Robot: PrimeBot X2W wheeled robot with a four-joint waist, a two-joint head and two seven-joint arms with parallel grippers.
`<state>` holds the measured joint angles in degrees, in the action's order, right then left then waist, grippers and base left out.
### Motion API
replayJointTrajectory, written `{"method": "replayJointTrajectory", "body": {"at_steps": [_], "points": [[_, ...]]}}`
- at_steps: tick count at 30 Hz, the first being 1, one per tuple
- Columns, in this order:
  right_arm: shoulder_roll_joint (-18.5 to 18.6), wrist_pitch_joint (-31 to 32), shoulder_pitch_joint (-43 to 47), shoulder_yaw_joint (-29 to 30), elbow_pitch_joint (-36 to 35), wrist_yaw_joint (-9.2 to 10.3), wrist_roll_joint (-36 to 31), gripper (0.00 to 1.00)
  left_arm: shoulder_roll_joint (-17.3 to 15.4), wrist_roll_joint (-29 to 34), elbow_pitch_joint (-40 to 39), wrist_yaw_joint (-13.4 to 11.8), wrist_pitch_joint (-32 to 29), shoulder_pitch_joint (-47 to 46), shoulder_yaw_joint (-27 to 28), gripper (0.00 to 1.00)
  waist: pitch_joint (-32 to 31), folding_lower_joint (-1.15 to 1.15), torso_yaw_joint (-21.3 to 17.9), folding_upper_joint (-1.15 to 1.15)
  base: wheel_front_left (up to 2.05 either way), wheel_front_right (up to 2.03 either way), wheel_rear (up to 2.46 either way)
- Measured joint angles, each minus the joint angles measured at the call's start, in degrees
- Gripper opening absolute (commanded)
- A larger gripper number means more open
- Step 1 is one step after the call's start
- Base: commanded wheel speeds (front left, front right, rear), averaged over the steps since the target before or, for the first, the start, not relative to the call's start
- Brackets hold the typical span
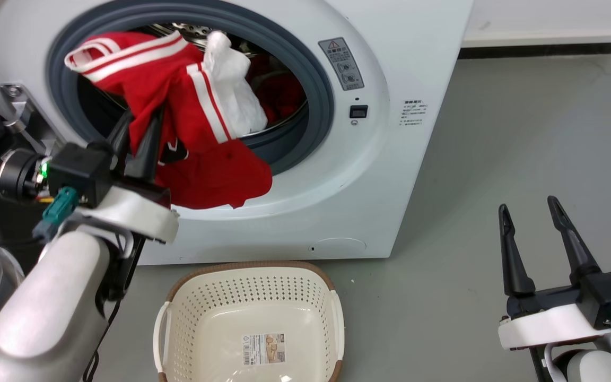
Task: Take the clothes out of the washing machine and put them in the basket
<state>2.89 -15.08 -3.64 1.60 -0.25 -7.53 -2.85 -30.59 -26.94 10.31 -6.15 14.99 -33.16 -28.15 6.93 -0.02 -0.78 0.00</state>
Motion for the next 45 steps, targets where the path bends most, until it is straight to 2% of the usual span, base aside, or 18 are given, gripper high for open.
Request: {"method": "replayJointTrajectory", "body": {"at_steps": [4, 8, 14, 18, 24, 29, 32, 37, 45], "points": [[0.0, 0.0, 0.3, -0.1, 0.2, 0.00, 0.5, 1.00, -1.7, 0.0, -4.9, -1.4, -1.1, 3.6, -0.1, 0.00, -0.7, 0.00, 0.5, 0.00, 0.00, 0.00, 0.00], [0.0, 0.0, 0.5, 0.3, 0.1, 0.00, 0.7, 1.00, -2.0, -0.3, -7.9, -1.9, -3.6, 6.6, -1.5, 0.00, -0.2, 0.01, 0.7, 0.00, 0.00, 0.00, 0.00], [0.0, 0.0, 0.1, 0.3, 0.1, 0.00, 0.8, 1.00, -2.0, -1.5, -5.6, -0.6, -7.8, 10.7, -5.2, 0.00, 1.5, 0.02, 0.4, 0.00, 0.00, 0.00, 0.00], [0.0, 0.0, -0.7, 0.4, 0.0, 0.00, 0.9, 1.00, -1.4, -3.6, -0.3, 0.8, -10.9, 12.4, -6.9, 0.00, 3.4, 0.02, -0.2, 0.00, 0.00, 0.00, 0.00], [0.0, 0.0, -2.8, 0.2, -1.3, 0.00, 0.8, 1.00, 0.3, -5.3, 10.4, 4.2, -10.7, 12.4, -8.3, 0.00, 7.7, 0.02, -1.6, 0.00, 0.00, 0.00, 0.00], [0.0, 0.0, -4.5, 1.0, -1.9, 0.00, 0.2, 1.00, 4.2, -5.1, 21.4, 6.4, -9.8, 8.0, -9.9, 0.00, 12.7, 0.03, -2.9, 0.00, 0.00, 0.00, 0.00], [0.0, 0.0, -6.3, 1.0, -3.0, 0.00, 0.1, 1.00, 5.4, -4.3, 28.3, 7.5, -9.1, 4.9, -10.5, 0.00, 16.0, 0.03, -3.9, 0.00, 0.00, 0.00, 0.00], [0.0, 0.0, -8.5, 1.7, -4.3, 0.00, 0.3, 1.00, 6.9, -0.2, 38.8, 7.5, -8.2, -2.0, -13.2, 0.00, 22.1, 0.03, -5.8, 0.00, 0.00, 0.00, 0.00], [0.0, 0.0, -11.0, 2.2, -5.9, 0.00, 1.2, 1.00, 10.3, 0.4, 51.7, 9.5, -6.7, -9.4, -14.1, 0.00, 31.5, 0.04, -9.1, 0.00, 0.00, 0.00, 0.00]]}}
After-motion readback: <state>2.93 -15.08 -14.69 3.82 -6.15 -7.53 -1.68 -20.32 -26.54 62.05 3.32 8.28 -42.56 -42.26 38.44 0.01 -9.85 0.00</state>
